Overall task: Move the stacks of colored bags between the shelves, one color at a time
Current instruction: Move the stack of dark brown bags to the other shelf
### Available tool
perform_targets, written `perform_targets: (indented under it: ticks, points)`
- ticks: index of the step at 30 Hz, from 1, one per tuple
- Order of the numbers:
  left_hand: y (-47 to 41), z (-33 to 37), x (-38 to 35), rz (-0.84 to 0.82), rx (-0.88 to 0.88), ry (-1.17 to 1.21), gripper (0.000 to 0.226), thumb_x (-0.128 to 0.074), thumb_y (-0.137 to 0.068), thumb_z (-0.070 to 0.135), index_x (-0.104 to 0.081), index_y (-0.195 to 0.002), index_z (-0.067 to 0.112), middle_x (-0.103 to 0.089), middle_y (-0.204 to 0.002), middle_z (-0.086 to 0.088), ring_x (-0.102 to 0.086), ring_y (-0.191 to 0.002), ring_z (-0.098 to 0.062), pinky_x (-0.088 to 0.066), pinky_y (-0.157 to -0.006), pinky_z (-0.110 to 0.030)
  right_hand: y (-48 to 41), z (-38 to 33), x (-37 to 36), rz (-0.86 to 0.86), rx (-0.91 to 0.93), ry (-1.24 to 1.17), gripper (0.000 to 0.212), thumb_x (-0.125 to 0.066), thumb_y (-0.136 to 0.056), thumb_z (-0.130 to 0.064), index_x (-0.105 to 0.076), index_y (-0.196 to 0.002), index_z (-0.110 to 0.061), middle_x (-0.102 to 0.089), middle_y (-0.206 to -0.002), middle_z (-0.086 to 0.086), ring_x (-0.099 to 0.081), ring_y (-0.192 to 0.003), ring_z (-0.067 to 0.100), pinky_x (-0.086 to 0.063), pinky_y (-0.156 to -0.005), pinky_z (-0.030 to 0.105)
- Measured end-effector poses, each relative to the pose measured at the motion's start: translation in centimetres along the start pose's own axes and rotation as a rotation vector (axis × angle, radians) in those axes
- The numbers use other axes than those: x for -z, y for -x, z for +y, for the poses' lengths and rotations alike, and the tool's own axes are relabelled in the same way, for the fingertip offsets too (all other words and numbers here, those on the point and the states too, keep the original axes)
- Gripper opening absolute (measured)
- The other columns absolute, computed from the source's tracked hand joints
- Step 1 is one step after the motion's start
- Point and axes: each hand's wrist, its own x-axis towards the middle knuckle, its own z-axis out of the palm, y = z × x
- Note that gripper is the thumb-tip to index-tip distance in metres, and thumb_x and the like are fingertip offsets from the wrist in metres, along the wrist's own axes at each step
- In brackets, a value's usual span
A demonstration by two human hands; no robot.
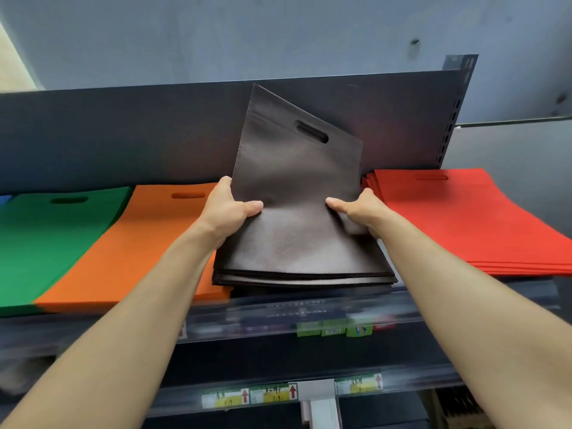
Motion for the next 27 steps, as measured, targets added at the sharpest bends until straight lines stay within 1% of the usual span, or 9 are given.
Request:
perform_targets:
  ticks: [3, 7, 9, 11, 14, 17, 22, 24, 27]
  points:
    - [0.3, -0.2, 0.6, -0.012, -0.018, 0.047, 0.043, -0.069, -0.079, 0.001, -0.05, -0.116, 0.009, -0.063, -0.107, 0.0, -0.062, -0.091, -0.008, -0.048, -0.073, -0.018, -0.2, -0.4, 0.2, 0.013, -0.076, -0.113, 0.111, -0.068, -0.073, -0.059, -0.009, -0.148, -0.002, -0.023, -0.153, 0.013, -0.026, -0.139, 0.033, -0.026, -0.11, 0.043]
    - [0.6, -0.1, 1.2, -0.012, -0.044, 0.06, 0.042, -0.068, -0.08, 0.002, -0.049, -0.115, 0.012, -0.062, -0.103, 0.005, -0.061, -0.093, -0.006, -0.048, -0.076, -0.018, -0.5, -0.7, 0.3, -0.032, -0.142, -0.262, 0.114, -0.075, -0.062, -0.063, -0.025, -0.144, -0.002, -0.032, -0.149, 0.012, -0.032, -0.136, 0.033, -0.028, -0.108, 0.043]
    - [0.7, 0.0, 1.5, -0.021, -0.058, 0.052, 0.041, -0.068, -0.081, 0.002, -0.048, -0.115, 0.014, -0.061, -0.101, 0.009, -0.059, -0.092, -0.002, -0.046, -0.075, -0.015, -0.6, -0.4, 0.4, -0.037, -0.133, -0.389, 0.092, -0.081, -0.062, -0.05, -0.048, -0.131, 0.0, -0.052, -0.133, 0.013, -0.05, -0.122, 0.031, -0.037, -0.104, 0.04]
    - [0.8, 0.2, 1.7, -0.031, -0.074, 0.01, 0.042, -0.069, -0.081, 0.005, -0.045, -0.114, 0.017, -0.058, -0.101, 0.013, -0.056, -0.091, 0.0, -0.043, -0.076, -0.013, -0.3, -0.5, 0.7, -0.039, -0.088, -0.494, 0.06, -0.084, -0.065, -0.028, -0.063, -0.114, -0.001, -0.067, -0.105, 0.012, -0.065, -0.092, 0.027, -0.052, -0.089, 0.04]
    - [0.7, 0.4, 1.6, -0.038, -0.075, -0.058, 0.044, -0.072, -0.079, 0.008, -0.045, -0.113, 0.018, -0.058, -0.108, 0.007, -0.057, -0.099, -0.009, -0.045, -0.086, -0.022, 0.2, -1.0, 1.1, 0.012, 0.094, -0.542, 0.04, -0.079, -0.07, -0.007, -0.064, -0.106, -0.004, -0.07, -0.089, 0.007, -0.068, -0.075, 0.021, -0.058, -0.068, 0.032]
    - [0.5, 0.7, 1.2, -0.015, -0.074, -0.03, 0.045, -0.073, -0.077, 0.008, -0.048, -0.114, 0.017, -0.06, -0.107, 0.005, -0.059, -0.104, -0.015, -0.048, -0.087, -0.027, 1.3, -2.1, 1.7, 0.099, 0.286, -0.526, 0.03, -0.075, -0.074, -0.003, -0.061, -0.1, -0.01, -0.068, -0.083, 0.002, -0.065, -0.063, 0.008, -0.055, -0.056, 0.02]
    - [-0.4, 3.3, 1.2, 0.104, -0.136, 0.081, 0.052, -0.072, -0.079, 0.021, -0.049, -0.124, 0.012, -0.061, -0.12, -0.001, -0.059, -0.111, -0.018, -0.049, -0.097, -0.039, 2.8, -4.7, 4.5, 0.188, 0.498, -0.564, 0.029, -0.069, -0.08, -0.004, -0.055, -0.1, -0.018, -0.067, -0.093, -0.003, -0.066, -0.081, 0.01, -0.056, -0.073, 0.026]
    - [-0.7, 4.7, 1.1, 0.141, -0.154, 0.181, 0.041, -0.07, -0.081, 0.017, -0.052, -0.117, 0.014, -0.064, -0.111, 0.002, -0.062, -0.103, -0.015, -0.053, -0.09, -0.033, 3.4, -5.8, 6.0, 0.202, 0.528, -0.535, 0.037, -0.07, -0.08, -0.009, -0.05, -0.109, -0.018, -0.064, -0.096, -0.008, -0.064, -0.084, 0.005, -0.054, -0.071, 0.021]
    - [-0.9, 5.6, 0.0, 0.254, -0.173, 0.137, 0.046, -0.073, -0.078, 0.019, -0.051, -0.118, 0.014, -0.061, -0.109, 0.006, -0.059, -0.101, -0.012, -0.05, -0.086, -0.026, 4.1, -6.2, 6.5, 0.2, 0.474, -0.448, 0.054, -0.075, -0.076, -0.017, -0.04, -0.118, -0.019, -0.058, -0.099, -0.012, -0.059, -0.088, 0.003, -0.052, -0.075, 0.021]
